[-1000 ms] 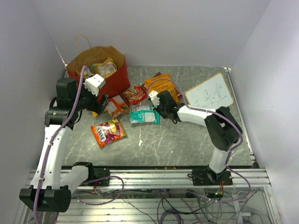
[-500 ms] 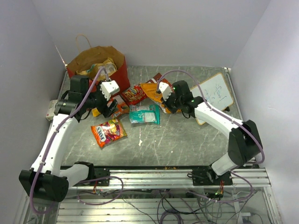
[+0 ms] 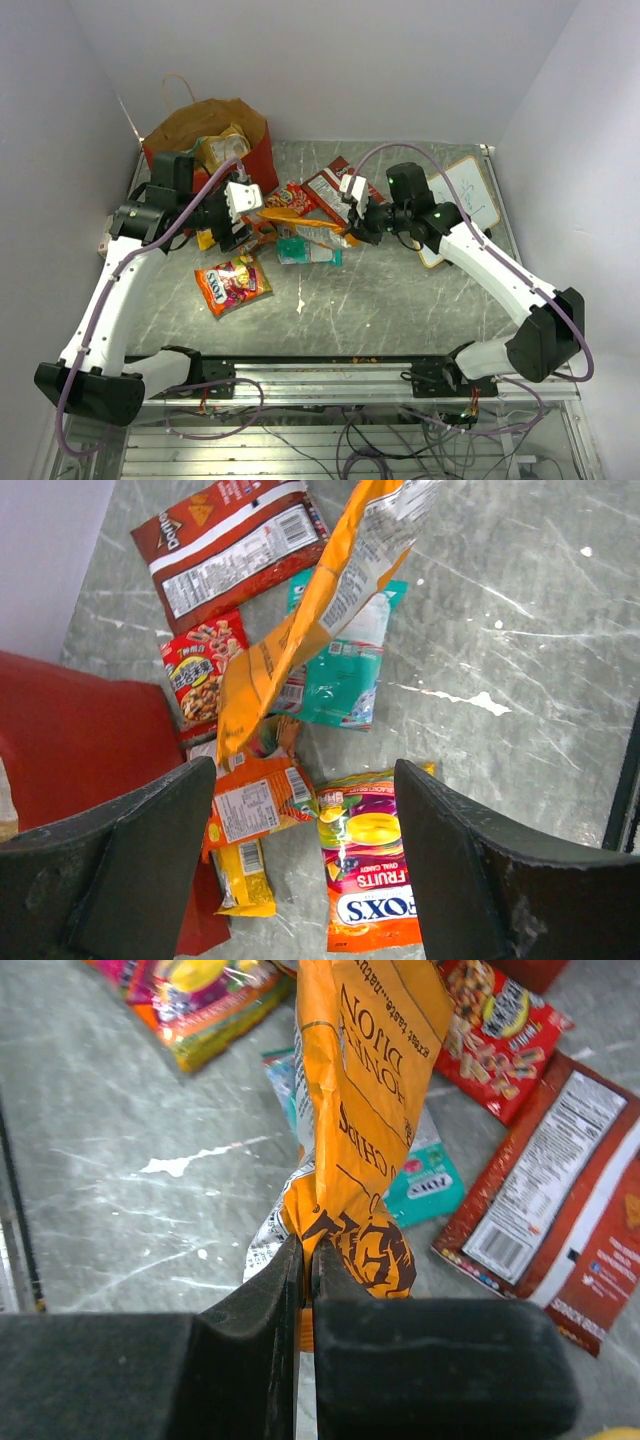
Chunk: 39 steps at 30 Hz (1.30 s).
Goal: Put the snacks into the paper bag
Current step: Pick up the snack from the center of the board.
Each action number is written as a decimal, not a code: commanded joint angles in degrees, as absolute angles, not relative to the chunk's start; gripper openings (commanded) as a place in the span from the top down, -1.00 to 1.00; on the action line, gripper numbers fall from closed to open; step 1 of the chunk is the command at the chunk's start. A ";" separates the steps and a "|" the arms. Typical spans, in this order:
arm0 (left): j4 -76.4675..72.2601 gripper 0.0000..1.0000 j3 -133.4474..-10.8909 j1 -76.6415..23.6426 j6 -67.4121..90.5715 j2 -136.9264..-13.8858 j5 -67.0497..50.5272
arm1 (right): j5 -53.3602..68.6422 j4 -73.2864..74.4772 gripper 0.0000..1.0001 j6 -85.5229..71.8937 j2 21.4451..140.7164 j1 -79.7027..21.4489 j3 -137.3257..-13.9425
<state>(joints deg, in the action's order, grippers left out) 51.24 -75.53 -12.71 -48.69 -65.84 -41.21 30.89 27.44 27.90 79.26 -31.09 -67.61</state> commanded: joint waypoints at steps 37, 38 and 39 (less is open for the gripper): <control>49.65 0.47 -73.50 -30.94 -58.45 -75.69 -34.16 | 56.22 25.15 1.00 24.09 77.39 -31.48 -68.50; 49.68 0.62 -73.53 -30.94 -58.32 -75.61 -34.04 | 56.37 24.85 1.00 23.89 77.29 -31.51 -68.28; 49.80 0.74 -73.59 -30.93 -58.05 -75.44 -33.83 | 56.35 24.56 1.00 23.80 77.26 -31.47 -68.10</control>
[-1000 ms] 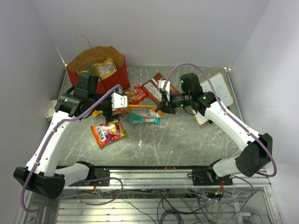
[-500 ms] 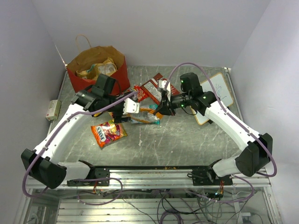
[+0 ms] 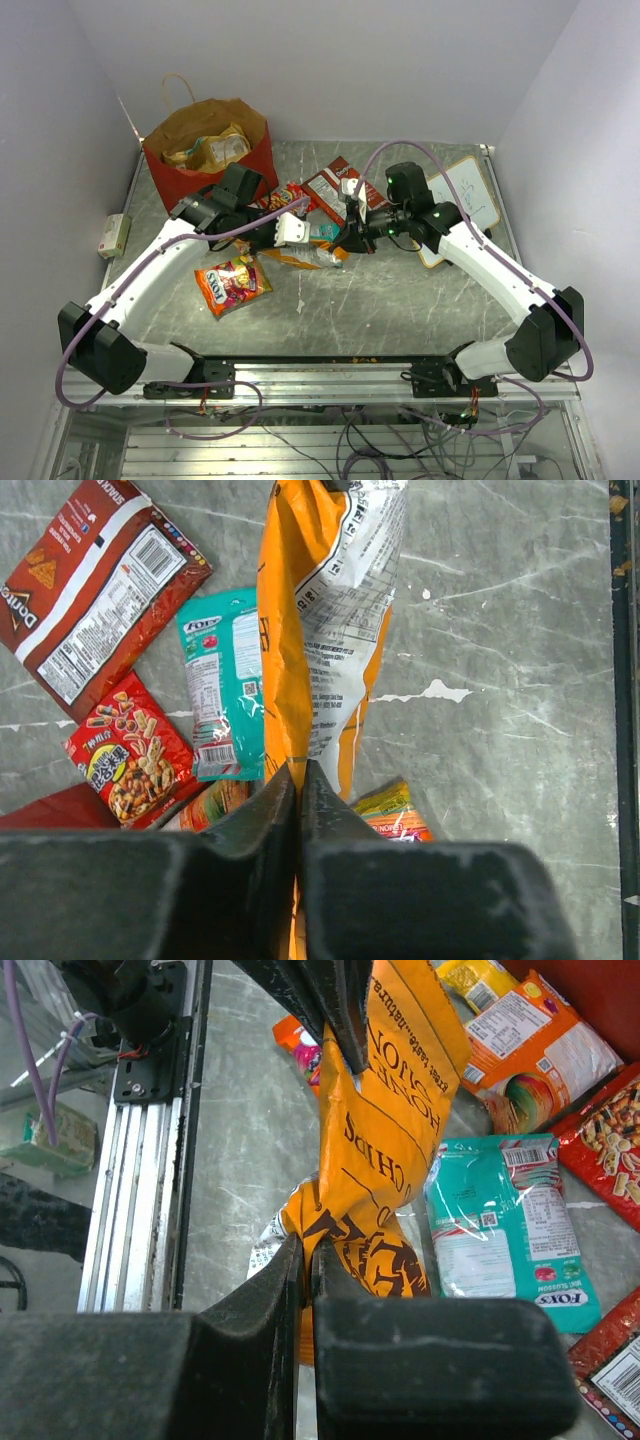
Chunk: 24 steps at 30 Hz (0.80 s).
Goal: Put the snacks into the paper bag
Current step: Pick up the snack from the center of the board.
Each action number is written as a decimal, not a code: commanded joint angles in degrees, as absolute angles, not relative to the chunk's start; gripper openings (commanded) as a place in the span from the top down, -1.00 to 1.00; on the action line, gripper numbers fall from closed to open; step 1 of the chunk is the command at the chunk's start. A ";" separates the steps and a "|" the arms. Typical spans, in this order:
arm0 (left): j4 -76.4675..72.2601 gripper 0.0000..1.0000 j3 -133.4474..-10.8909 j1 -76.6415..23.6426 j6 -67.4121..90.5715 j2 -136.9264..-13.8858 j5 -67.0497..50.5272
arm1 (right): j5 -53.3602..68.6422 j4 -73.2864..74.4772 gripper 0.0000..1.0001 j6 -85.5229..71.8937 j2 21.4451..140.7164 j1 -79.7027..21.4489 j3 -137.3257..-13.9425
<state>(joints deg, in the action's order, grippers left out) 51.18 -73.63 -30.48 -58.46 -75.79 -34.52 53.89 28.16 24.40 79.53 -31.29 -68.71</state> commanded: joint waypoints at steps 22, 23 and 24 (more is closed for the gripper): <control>58.01 0.86 -79.61 -30.92 -39.31 -64.09 -16.50 | 54.30 23.20 -0.38 22.55 72.59 -21.82 -67.07; 58.27 0.86 -80.31 -30.86 -38.35 -63.67 -15.66 | 53.55 23.28 -0.38 22.88 72.38 -21.46 -67.06; 58.55 0.87 -81.07 -30.85 -37.58 -63.18 -14.84 | 52.78 23.49 -0.38 23.26 72.22 -21.18 -67.04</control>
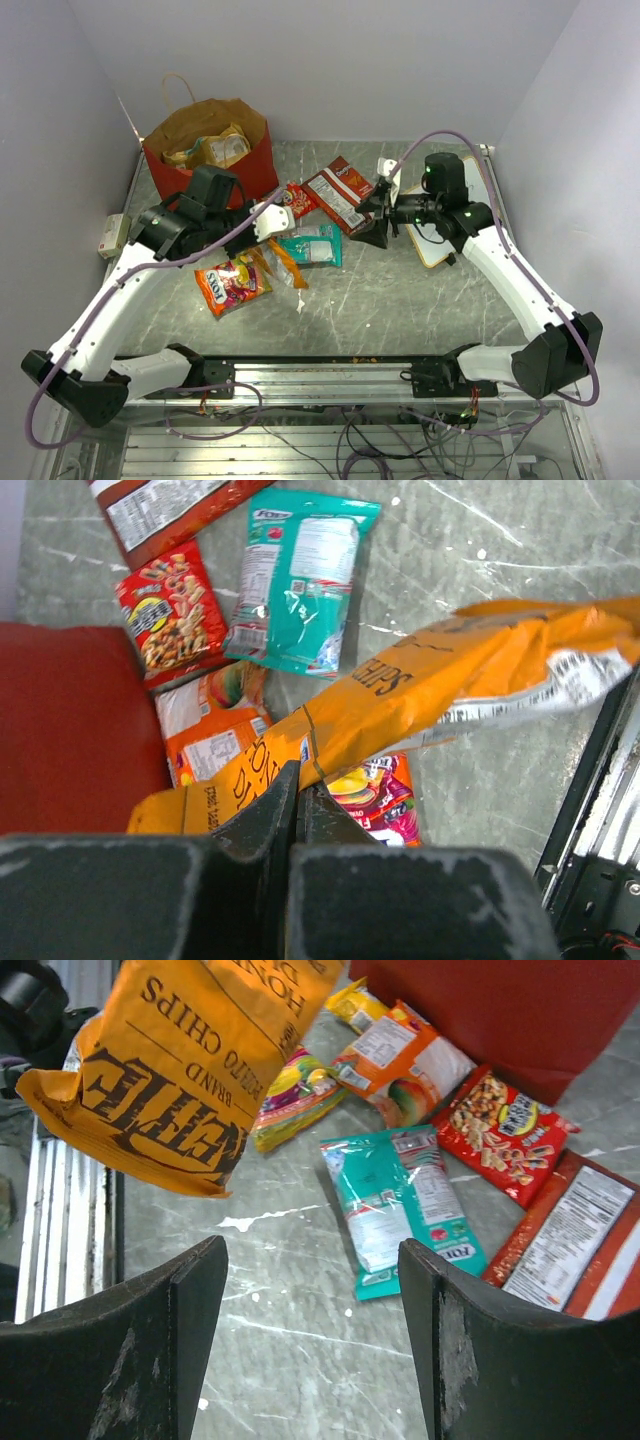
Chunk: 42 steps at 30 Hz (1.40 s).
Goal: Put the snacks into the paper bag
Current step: Place the snack in the paper bag.
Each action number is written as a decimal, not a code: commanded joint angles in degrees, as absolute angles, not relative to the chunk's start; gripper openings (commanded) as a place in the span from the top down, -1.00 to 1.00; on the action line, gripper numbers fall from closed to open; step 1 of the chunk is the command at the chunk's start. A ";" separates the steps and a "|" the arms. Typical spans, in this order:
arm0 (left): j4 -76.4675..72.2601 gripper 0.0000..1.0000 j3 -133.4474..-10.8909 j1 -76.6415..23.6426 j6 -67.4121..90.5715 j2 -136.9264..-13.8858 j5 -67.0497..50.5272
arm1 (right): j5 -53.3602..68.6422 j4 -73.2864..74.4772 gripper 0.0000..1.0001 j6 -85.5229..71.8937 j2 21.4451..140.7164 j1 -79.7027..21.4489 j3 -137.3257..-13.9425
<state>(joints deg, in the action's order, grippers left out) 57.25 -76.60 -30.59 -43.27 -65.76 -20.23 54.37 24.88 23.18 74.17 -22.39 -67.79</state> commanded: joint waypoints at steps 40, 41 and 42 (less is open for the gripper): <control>52.85 0.86 -135.26 -14.41 -10.35 -82.31 8.91 | 52.21 18.97 -0.37 27.00 71.34 -10.42 -52.12; 52.27 0.86 -136.22 -14.22 -10.36 -83.07 9.23 | 52.27 18.96 -0.37 26.99 71.27 -10.33 -52.12; 51.52 0.86 -136.84 -13.97 -10.56 -83.73 9.80 | 52.29 18.88 -0.37 27.07 71.19 -10.30 -52.08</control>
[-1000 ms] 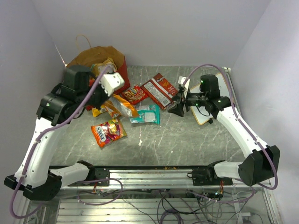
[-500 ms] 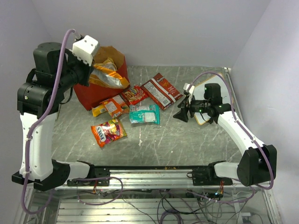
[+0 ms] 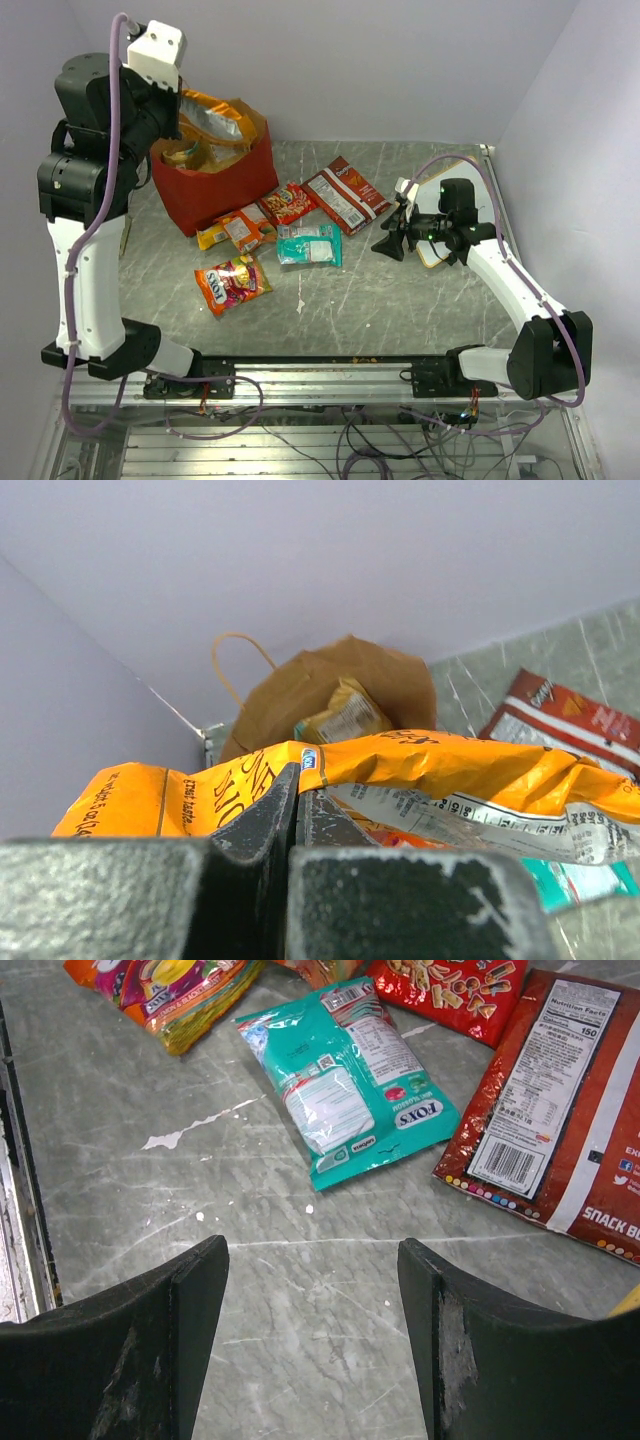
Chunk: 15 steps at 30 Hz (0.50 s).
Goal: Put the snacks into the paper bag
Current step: Place the snack in the paper bag.
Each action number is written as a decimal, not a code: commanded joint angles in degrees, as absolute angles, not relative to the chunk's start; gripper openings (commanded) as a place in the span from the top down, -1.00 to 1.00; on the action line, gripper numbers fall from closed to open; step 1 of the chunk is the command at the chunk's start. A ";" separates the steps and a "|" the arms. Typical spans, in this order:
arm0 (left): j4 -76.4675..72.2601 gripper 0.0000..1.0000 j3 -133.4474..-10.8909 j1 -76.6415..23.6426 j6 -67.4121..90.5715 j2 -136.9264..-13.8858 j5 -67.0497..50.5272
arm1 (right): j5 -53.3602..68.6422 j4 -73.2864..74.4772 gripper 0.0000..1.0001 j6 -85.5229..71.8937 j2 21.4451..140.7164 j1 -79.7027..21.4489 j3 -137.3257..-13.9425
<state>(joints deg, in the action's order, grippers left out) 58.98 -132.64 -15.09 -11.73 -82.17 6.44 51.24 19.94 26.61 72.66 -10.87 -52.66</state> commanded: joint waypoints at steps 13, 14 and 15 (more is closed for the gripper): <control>41.64 0.86 -135.71 -10.14 -11.06 -91.59 11.40 | 52.38 18.61 -0.37 27.12 70.77 -10.18 -51.16; 41.44 0.86 -135.95 -9.99 -11.14 -92.45 11.46 | 52.46 18.71 -0.37 27.19 70.85 -10.13 -51.08; 41.32 0.86 -136.05 -9.90 -11.28 -93.22 11.53 | 52.55 18.72 -0.37 27.16 70.91 -10.09 -51.07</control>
